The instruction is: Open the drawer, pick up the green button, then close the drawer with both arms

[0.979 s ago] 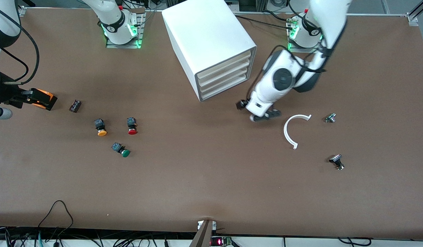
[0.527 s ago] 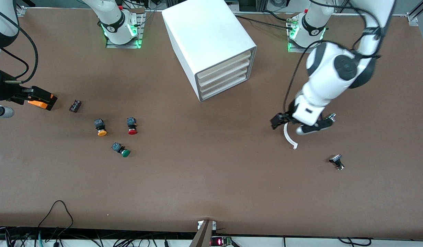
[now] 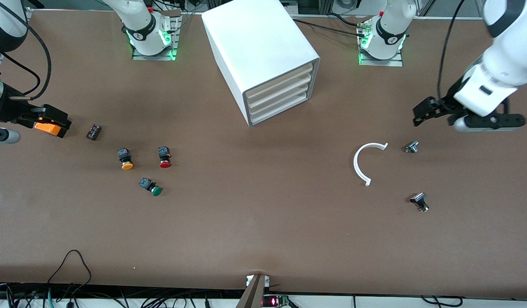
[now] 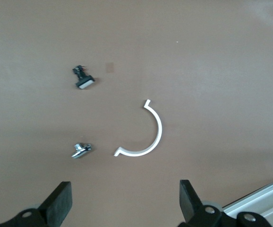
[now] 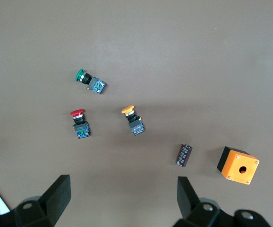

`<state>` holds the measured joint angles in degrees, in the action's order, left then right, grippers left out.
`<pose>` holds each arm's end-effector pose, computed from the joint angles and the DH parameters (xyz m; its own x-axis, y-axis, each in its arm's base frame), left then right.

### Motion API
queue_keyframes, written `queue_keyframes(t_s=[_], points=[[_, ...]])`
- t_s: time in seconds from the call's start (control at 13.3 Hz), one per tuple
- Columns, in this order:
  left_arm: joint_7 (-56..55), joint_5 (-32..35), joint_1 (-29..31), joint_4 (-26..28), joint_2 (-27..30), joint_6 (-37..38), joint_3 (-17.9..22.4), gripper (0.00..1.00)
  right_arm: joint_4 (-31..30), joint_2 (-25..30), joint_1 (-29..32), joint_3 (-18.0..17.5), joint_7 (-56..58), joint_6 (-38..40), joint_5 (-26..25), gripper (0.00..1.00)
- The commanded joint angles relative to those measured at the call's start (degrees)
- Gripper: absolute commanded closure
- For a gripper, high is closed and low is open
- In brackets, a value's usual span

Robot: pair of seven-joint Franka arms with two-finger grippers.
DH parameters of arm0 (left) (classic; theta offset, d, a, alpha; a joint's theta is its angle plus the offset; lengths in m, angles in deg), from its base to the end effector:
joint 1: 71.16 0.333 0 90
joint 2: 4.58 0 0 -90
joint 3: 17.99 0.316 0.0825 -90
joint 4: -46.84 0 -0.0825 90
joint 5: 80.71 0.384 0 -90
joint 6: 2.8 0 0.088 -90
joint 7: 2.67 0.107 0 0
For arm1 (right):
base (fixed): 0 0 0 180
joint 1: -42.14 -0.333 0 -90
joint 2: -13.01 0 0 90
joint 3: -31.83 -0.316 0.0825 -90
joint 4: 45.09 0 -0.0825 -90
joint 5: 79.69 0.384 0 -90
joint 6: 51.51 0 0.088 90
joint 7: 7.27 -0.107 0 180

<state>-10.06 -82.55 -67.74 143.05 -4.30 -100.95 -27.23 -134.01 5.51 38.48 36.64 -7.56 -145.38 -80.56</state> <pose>0.5603 -0.0603 0.5883 0.9989 0.0319 0.0343 0.0307 -0.9989 0.0359 0.5968 -0.0106 0.5641 0.9988 -0.0239 -0.0439 -0.0227 -0.9994 0.0263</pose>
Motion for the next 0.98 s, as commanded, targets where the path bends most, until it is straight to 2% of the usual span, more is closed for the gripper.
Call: queue_keyframes(t_s=[0.0,0.15,0.9], points=[[6.1,3.2,0.1,-7.8,-1.9,8.1,1.1,0.00,-0.6,1.2,0.1,-0.2,-0.2,0.3,-0.4,0.00],[6.5,3.6,0.0,-8.1,-3.6,8.0,1.0,0.00,-0.6,1.0,0.2,0.0,-0.2,0.6,-0.3,0.00],[11.3,3.7,0.1,-8.2,-3.9,7.3,1.0,0.00,-0.7,0.1,0.4,0.0,-0.2,0.4,-0.1,0.00]])
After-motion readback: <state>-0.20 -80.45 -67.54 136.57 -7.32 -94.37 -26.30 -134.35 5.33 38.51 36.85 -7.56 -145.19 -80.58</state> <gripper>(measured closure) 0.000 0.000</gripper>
